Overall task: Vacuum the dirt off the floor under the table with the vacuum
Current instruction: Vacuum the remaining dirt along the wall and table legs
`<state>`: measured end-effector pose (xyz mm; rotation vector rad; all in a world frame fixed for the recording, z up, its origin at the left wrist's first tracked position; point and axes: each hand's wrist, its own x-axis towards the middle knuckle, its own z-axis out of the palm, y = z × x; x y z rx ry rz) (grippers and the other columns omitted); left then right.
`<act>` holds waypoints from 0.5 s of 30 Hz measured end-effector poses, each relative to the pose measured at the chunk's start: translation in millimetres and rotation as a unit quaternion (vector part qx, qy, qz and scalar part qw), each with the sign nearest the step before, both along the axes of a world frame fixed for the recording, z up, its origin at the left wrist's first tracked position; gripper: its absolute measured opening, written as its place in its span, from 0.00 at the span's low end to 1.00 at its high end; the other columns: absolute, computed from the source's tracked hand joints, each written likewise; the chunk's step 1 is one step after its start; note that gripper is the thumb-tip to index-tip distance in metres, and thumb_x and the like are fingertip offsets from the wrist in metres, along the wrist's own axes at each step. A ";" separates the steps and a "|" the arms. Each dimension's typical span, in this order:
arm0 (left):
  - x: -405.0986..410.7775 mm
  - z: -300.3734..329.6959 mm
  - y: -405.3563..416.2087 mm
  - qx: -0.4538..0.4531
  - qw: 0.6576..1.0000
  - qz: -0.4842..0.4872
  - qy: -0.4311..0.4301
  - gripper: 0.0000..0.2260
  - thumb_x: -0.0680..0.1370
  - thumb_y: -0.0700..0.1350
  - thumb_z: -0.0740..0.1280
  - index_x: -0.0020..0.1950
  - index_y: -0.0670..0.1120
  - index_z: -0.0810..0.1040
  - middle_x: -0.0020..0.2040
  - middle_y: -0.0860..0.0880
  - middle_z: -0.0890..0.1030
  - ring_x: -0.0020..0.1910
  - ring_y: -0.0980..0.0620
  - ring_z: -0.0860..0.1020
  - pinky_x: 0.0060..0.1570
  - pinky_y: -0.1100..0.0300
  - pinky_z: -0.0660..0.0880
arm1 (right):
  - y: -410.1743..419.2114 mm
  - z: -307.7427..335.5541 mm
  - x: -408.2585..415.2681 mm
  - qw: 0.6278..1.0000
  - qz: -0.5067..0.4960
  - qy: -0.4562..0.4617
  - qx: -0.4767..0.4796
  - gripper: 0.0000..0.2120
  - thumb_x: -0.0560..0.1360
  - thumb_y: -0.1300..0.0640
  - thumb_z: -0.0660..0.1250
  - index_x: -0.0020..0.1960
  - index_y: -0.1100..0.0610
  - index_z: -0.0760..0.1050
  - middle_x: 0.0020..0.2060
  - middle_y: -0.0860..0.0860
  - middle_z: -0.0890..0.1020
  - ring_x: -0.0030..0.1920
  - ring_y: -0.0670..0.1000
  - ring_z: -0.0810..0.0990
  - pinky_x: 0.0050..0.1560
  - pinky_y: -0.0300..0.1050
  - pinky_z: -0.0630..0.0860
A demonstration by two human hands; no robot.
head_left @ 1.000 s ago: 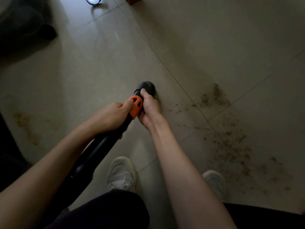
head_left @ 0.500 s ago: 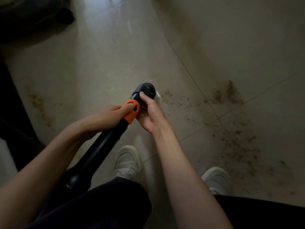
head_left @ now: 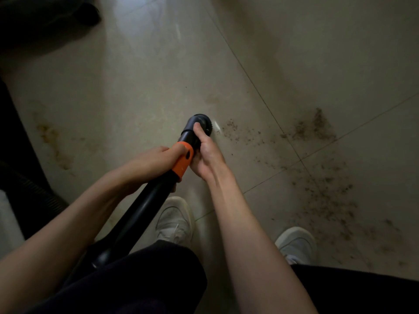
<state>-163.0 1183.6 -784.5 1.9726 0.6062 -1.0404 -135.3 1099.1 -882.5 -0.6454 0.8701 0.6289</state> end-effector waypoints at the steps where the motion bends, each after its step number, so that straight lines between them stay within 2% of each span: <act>1: 0.9 -1.5 -2.6 -0.010 1.000 0.007 0.000 0.18 0.80 0.55 0.57 0.44 0.41 0.74 0.32 0.41 0.80 0.27 0.46 0.77 0.32 0.60 0.75 | -1.6 -0.4 -0.8 1.000 0.000 0.000 0.002 0.12 0.78 0.53 0.65 0.49 0.62 0.73 0.35 0.56 0.77 0.33 0.51 0.77 0.36 0.44 0.77; 4: -1.6 -4.5 -4.6 -0.037 0.999 0.029 0.009 0.21 0.80 0.58 0.55 0.46 0.41 0.74 0.34 0.39 0.78 0.25 0.47 0.76 0.29 0.61 0.74 | -4.9 -1.0 -2.6 1.000 0.003 -0.004 0.003 0.12 0.78 0.53 0.65 0.49 0.63 0.73 0.36 0.56 0.77 0.35 0.52 0.77 0.38 0.44 0.76; 7: -9.0 -4.5 -4.1 -0.053 0.997 0.051 0.007 0.19 0.81 0.57 0.54 0.50 0.42 0.73 0.32 0.43 0.77 0.22 0.51 0.75 0.24 0.63 0.74 | -2.0 -0.3 -5.2 1.000 0.006 -0.010 -0.012 0.11 0.78 0.53 0.65 0.49 0.63 0.73 0.35 0.55 0.77 0.34 0.51 0.77 0.38 0.44 0.75; 11: -11.9 -2.7 -6.7 -0.052 0.998 0.031 0.000 0.19 0.80 0.57 0.54 0.54 0.42 0.73 0.32 0.44 0.77 0.23 0.51 0.75 0.25 0.63 0.74 | -4.8 -0.4 -10.8 0.999 0.006 -0.026 -0.044 0.10 0.78 0.54 0.64 0.45 0.62 0.74 0.35 0.54 0.77 0.34 0.50 0.77 0.39 0.44 0.75; 15: -11.3 -0.5 -7.4 -0.049 0.999 0.004 0.009 0.17 0.80 0.57 0.54 0.54 0.46 0.73 0.33 0.44 0.78 0.23 0.51 0.76 0.25 0.63 0.75 | -14.0 2.4 -17.0 0.998 -0.004 -0.034 -0.055 0.10 0.79 0.55 0.64 0.44 0.62 0.75 0.34 0.54 0.77 0.34 0.50 0.77 0.37 0.43 0.74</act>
